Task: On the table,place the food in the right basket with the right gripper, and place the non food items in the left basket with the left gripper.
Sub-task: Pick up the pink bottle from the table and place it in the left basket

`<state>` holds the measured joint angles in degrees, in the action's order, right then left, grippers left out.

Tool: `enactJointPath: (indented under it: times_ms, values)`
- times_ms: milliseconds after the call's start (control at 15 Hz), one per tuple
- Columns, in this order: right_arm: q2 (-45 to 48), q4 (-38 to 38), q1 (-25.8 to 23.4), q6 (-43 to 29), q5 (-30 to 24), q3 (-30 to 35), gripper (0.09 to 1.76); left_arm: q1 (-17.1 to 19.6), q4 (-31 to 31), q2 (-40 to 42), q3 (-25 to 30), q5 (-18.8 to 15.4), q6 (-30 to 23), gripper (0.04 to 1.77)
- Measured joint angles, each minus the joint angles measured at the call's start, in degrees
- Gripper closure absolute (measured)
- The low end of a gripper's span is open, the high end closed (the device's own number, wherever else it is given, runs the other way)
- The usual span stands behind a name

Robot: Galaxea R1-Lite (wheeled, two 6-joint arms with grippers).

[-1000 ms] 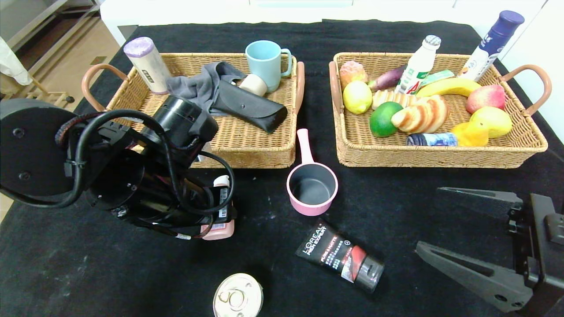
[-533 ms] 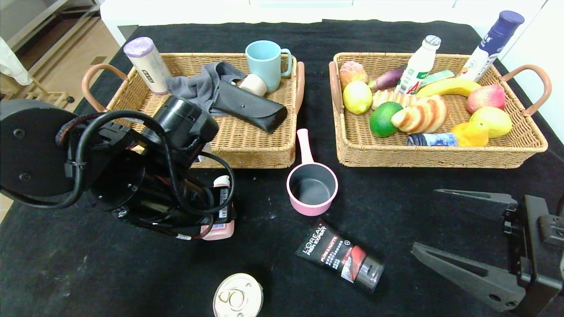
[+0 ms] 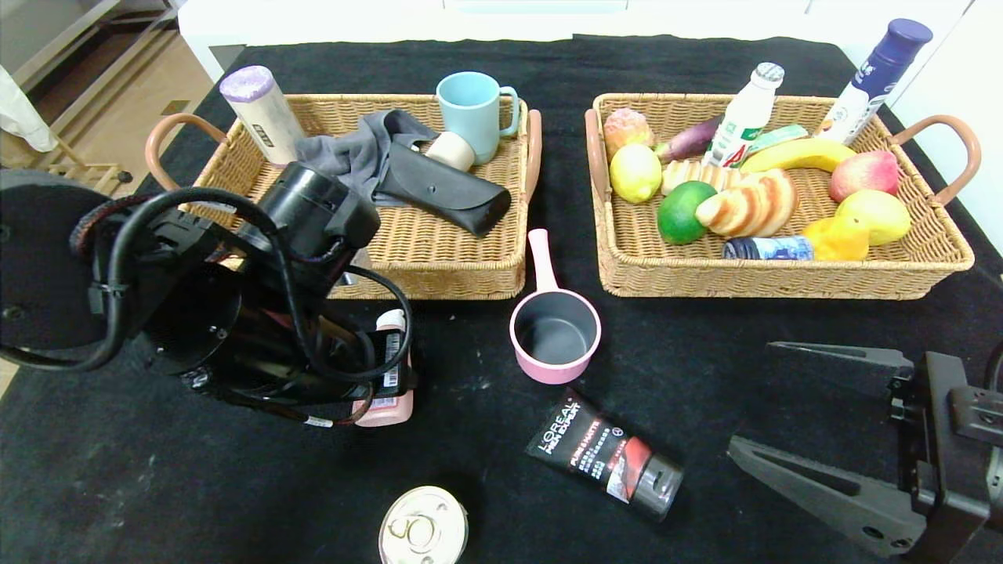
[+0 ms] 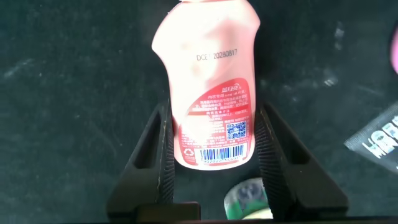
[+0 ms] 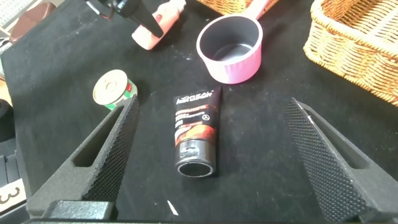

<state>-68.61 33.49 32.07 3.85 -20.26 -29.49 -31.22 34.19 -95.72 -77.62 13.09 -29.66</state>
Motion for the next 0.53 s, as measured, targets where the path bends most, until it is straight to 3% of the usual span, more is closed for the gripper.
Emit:
enactJointPath:
  times_ms: [533]
  values:
    - [-0.7, 0.0, 0.6, 0.0, -0.1, 0.2, 0.14, -0.1, -0.2, 10.8, 2.4, 0.3, 5.0, 0.98]
